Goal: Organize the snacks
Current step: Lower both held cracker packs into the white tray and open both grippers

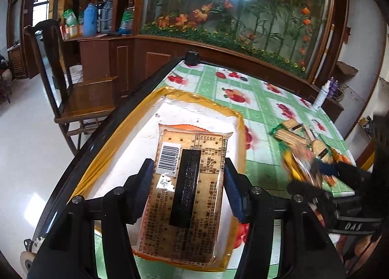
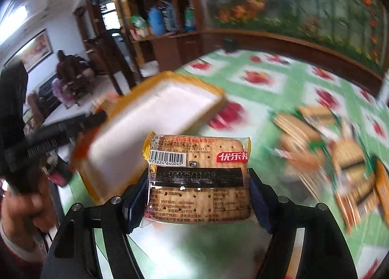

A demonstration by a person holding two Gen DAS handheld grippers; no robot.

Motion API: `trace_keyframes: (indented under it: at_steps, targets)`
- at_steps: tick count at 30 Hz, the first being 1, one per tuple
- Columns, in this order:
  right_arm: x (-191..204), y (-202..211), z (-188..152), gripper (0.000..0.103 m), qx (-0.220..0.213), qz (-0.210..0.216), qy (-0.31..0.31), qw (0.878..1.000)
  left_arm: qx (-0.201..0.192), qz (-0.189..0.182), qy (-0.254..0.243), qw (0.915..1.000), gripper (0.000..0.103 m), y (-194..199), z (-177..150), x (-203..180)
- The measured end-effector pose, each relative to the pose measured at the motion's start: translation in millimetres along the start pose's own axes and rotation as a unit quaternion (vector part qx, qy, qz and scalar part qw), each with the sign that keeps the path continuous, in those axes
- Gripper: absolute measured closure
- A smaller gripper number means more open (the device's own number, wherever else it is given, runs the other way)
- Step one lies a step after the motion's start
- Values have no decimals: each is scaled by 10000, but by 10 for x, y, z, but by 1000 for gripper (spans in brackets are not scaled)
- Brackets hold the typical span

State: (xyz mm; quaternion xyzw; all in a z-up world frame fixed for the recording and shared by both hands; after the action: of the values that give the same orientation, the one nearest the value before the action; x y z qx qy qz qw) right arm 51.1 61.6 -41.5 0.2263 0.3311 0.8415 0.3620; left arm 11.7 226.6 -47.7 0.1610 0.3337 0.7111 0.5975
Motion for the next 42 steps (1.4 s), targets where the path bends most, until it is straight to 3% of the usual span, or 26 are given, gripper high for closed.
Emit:
trace_keyframes:
  at_steps: [9, 18, 20, 21, 23, 26, 35, 42]
  targets:
    - [400, -612, 696, 28, -2, 686, 192, 9975, 182, 265, 96, 9994, 48, -182, -24, 111]
    - [584, -1110, 804, 28, 427, 864, 407, 9945, 408, 541, 190, 9975, 48, -308, -58, 209]
    - [591, -1161, 759, 28, 503, 881, 419, 9940, 457, 683, 190, 9964, 38, -317, -62, 210]
    - [597, -1193, 757, 28, 531, 856, 443, 9939, 424, 710, 210, 9964, 26, -303, -60, 211]
    - [595, -1237, 726, 25, 618, 835, 472, 9935, 301, 840, 234, 9957, 22, -241, -52, 215]
    - [564, -1218, 702, 20, 556, 796, 506, 9940, 197, 1104, 205, 9935, 17, -161, -41, 225]
    - [336, -659, 664, 17, 11, 575, 348, 9977, -55, 1091, 200, 9938, 17, 54, 2, 152]
    - [-66, -236, 430, 15, -190, 358, -28, 9992, -88, 936, 46, 9956, 17, 133, 11, -90]
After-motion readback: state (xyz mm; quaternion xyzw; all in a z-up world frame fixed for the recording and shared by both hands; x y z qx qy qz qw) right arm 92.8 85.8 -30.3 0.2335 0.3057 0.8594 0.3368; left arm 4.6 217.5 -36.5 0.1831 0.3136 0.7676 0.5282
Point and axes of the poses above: each gripper's, at about its wrist camera, not at the fingertips, and y roughly against the way its jaws point, x to its left, z to its top, the point moved 4 cm from there along -y, roughly the way its jaws point, and after that the axes turned 2 degrees about x, right-handed, at the moved point
